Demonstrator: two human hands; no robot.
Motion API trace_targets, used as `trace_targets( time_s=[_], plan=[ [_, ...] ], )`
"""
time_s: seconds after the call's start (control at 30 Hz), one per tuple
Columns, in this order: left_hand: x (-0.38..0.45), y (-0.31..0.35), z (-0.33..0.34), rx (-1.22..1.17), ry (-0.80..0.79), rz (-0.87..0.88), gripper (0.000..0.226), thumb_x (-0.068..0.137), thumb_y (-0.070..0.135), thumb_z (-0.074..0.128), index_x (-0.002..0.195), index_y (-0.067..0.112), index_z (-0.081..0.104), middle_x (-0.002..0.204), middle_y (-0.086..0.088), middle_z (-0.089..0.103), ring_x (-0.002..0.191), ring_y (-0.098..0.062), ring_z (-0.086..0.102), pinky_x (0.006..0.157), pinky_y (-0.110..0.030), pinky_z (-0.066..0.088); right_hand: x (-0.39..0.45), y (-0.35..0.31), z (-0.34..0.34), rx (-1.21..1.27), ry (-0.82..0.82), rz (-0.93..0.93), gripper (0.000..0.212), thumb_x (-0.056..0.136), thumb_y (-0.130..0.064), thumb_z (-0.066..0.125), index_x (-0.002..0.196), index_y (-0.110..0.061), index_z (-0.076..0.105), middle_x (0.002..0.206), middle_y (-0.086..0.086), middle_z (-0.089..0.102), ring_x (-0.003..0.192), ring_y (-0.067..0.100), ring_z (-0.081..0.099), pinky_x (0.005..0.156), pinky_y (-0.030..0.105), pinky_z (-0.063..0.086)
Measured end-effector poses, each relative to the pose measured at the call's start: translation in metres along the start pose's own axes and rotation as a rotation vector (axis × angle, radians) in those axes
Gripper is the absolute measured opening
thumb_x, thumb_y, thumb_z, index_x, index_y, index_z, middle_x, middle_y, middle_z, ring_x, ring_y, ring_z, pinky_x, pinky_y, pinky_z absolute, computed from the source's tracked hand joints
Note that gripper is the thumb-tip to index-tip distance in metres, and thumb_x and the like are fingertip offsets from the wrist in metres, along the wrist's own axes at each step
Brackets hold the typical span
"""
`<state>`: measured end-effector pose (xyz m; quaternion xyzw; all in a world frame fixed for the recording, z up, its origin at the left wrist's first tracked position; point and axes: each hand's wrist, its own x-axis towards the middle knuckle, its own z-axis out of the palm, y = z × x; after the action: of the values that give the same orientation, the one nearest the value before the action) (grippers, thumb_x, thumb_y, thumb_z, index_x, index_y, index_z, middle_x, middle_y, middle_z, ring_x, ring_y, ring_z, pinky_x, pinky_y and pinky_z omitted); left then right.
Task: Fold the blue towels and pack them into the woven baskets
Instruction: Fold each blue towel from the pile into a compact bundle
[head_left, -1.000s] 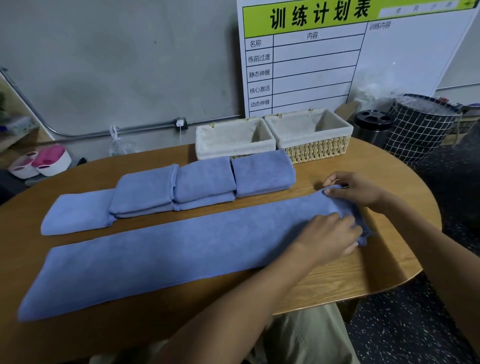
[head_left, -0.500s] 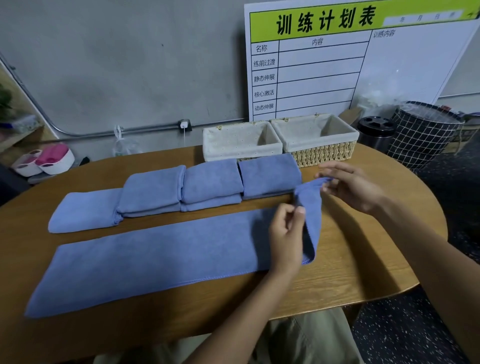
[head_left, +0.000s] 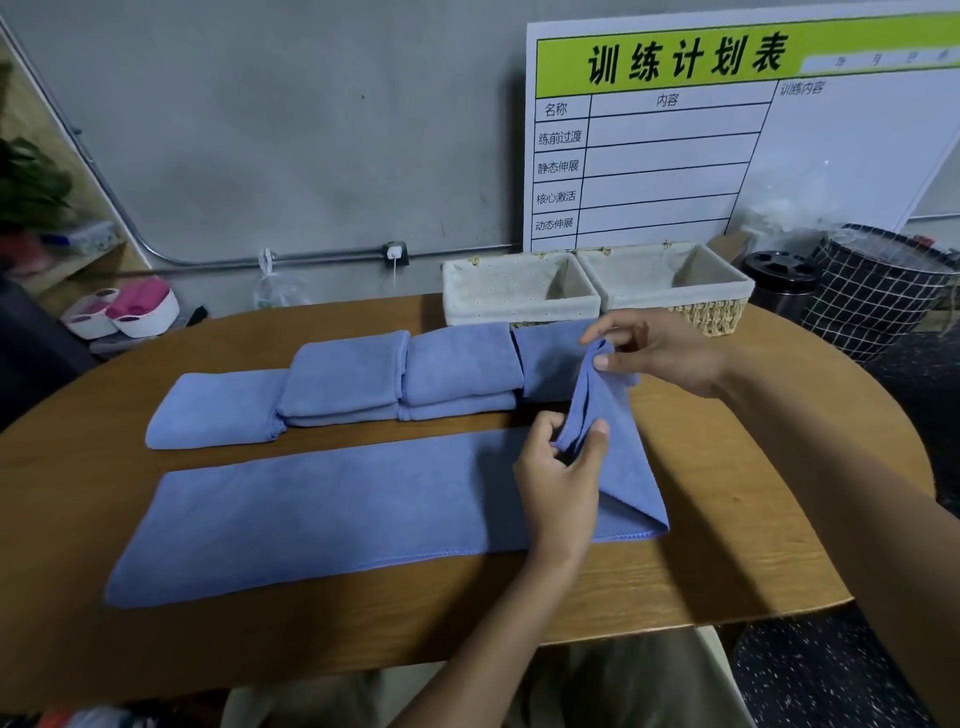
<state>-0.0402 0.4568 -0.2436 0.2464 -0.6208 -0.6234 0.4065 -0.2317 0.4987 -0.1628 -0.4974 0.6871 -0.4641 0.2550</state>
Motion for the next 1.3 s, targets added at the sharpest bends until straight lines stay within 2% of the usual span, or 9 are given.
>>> trace_targets(
  time_s=[0.1, 0.33, 0.43, 0.6, 0.83, 1.03, 1.13, 1.2, 1.3],
  plan=[
    [0.002, 0.010, -0.026, 0.073, -0.019, 0.090, 0.030, 0.092, 0.016, 0.071, 0.070, 0.013, 0.050, 0.061, 0.010, 0.051, 0.058, -0.004, 0.045, 0.055, -0.017, 0.035, 0.016, -0.007, 0.023, 0.005, -0.015, -0.057, 0.023, 0.082, -0.020, 0.075, 0.104, -0.015, 0.072, 0.074, 0.019, 0.047, 0.073, 0.017, 0.045, 0.069, 0.022, 0.038],
    [0.005, 0.022, -0.103, 0.229, 0.058, 0.175, 0.049, 0.094, 0.020, 0.069, 0.061, 0.026, 0.034, 0.052, 0.010, 0.038, 0.050, -0.004, 0.035, 0.049, -0.017, 0.026, 0.055, -0.020, 0.102, 0.163, 0.010, -0.145, 0.025, 0.085, -0.023, 0.073, 0.098, -0.001, 0.069, 0.082, 0.013, 0.062, 0.082, 0.019, 0.051, 0.073, 0.027, 0.040],
    [0.007, 0.021, -0.140, 0.330, 0.114, 0.196, 0.052, 0.095, 0.028, 0.067, 0.062, 0.022, 0.028, 0.053, 0.004, 0.030, 0.050, -0.006, 0.029, 0.050, -0.029, 0.025, 0.072, -0.030, 0.141, 0.178, -0.012, -0.167, 0.018, 0.092, -0.015, 0.068, 0.096, 0.003, 0.068, 0.079, 0.006, 0.062, 0.078, 0.013, 0.051, 0.070, 0.020, 0.039],
    [0.015, 0.022, -0.202, 0.395, 0.213, 0.197, 0.053, 0.091, 0.036, 0.065, 0.058, 0.024, 0.026, 0.050, 0.005, 0.025, 0.050, -0.005, 0.024, 0.050, -0.032, 0.022, 0.098, -0.050, 0.202, 0.139, -0.018, -0.203, 0.007, 0.095, -0.011, 0.065, 0.090, -0.008, 0.069, 0.061, -0.019, 0.060, 0.063, -0.006, 0.050, 0.064, 0.009, 0.038],
    [0.019, 0.026, -0.273, 0.378, 0.225, 0.112, 0.058, 0.095, 0.016, 0.068, 0.055, 0.018, 0.026, 0.046, 0.008, 0.021, 0.044, -0.007, 0.021, 0.048, -0.024, 0.017, 0.124, -0.070, 0.281, 0.145, -0.023, -0.240, 0.009, 0.093, -0.015, 0.070, 0.089, -0.008, 0.073, 0.085, 0.004, 0.071, 0.078, 0.002, 0.059, 0.077, 0.015, 0.045],
    [0.029, 0.046, -0.327, 0.452, 0.261, 0.212, 0.052, 0.090, 0.021, 0.065, 0.057, 0.016, 0.025, 0.049, 0.008, 0.020, 0.045, -0.005, 0.019, 0.047, -0.020, 0.018, 0.143, -0.102, 0.323, 0.159, 0.008, -0.317, 0.006, 0.091, -0.017, 0.072, 0.085, -0.017, 0.074, 0.083, -0.006, 0.072, 0.078, -0.003, 0.060, 0.076, 0.015, 0.045],
    [0.029, 0.045, -0.356, 0.543, 0.325, 0.202, 0.056, 0.095, 0.010, 0.067, 0.056, 0.016, 0.028, 0.047, 0.006, 0.023, 0.044, -0.006, 0.021, 0.046, -0.019, 0.017, 0.155, -0.114, 0.352, 0.088, 0.013, -0.330, 0.006, 0.087, -0.027, 0.074, 0.081, -0.027, 0.074, 0.083, -0.005, 0.073, 0.078, 0.001, 0.060, 0.079, 0.031, 0.051],
    [0.025, 0.037, -0.375, 0.646, 0.384, 0.144, 0.054, 0.094, 0.018, 0.066, 0.055, 0.019, 0.029, 0.047, 0.005, 0.027, 0.044, -0.007, 0.023, 0.045, -0.021, 0.015, 0.160, -0.114, 0.378, -0.009, 0.030, -0.357, 0.005, 0.088, -0.031, 0.072, 0.085, -0.027, 0.073, 0.086, -0.008, 0.072, 0.080, 0.004, 0.061, 0.078, 0.040, 0.052],
    [0.018, 0.018, -0.394, 0.904, 0.455, -0.022, 0.030, 0.090, 0.027, 0.066, 0.069, 0.018, 0.047, 0.057, 0.009, 0.042, 0.051, -0.014, 0.039, 0.051, -0.032, 0.028, 0.160, -0.098, 0.411, -0.319, 0.021, -0.404, 0.018, 0.093, -0.034, 0.065, 0.106, -0.023, 0.069, 0.100, -0.001, 0.069, 0.092, 0.019, 0.063, 0.075, 0.042, 0.051]
  ],
)
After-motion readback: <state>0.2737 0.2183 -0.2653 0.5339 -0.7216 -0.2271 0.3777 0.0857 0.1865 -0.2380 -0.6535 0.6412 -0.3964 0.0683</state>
